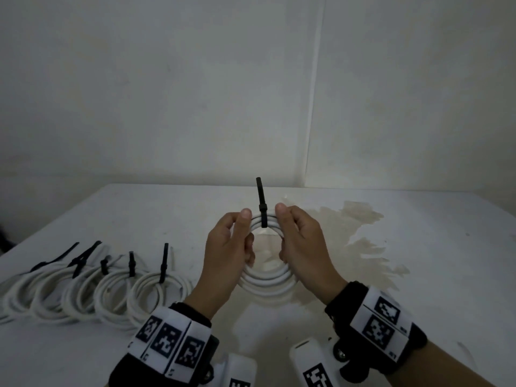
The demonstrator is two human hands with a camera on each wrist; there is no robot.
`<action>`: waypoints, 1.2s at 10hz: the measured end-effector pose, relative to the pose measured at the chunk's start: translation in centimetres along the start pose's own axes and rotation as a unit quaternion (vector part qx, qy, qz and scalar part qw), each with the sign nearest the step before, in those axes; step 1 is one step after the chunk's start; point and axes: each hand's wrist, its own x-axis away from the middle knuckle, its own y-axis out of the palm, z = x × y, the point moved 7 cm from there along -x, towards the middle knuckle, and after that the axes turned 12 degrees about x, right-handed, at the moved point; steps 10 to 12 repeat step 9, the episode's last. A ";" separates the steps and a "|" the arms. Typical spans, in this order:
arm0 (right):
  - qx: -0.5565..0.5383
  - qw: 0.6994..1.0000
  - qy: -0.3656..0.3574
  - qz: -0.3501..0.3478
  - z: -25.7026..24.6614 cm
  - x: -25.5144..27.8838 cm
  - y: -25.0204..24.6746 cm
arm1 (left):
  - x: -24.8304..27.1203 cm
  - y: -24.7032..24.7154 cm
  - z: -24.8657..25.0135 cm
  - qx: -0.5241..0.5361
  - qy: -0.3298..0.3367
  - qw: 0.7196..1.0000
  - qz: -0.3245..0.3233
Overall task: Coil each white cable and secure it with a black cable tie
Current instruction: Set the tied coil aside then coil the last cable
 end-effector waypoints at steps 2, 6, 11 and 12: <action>-0.024 0.998 0.046 -0.041 1.1 0.0 1.4 | 0.2 -4.2 -1.0 -0.118 -0.052 0.988 -0.082; 0.049 0.972 0.055 -0.221 0.8 1.4 8.1 | 1.1 -10.5 -0.7 -0.312 -0.024 0.948 -0.060; 0.085 0.962 0.108 -0.237 2.6 1.4 7.2 | 0.5 -13.1 -3.0 -0.406 -0.106 0.906 -0.055; 0.085 0.962 0.108 -0.237 2.6 1.4 7.2 | 0.5 -13.1 -3.0 -0.406 -0.106 0.906 -0.055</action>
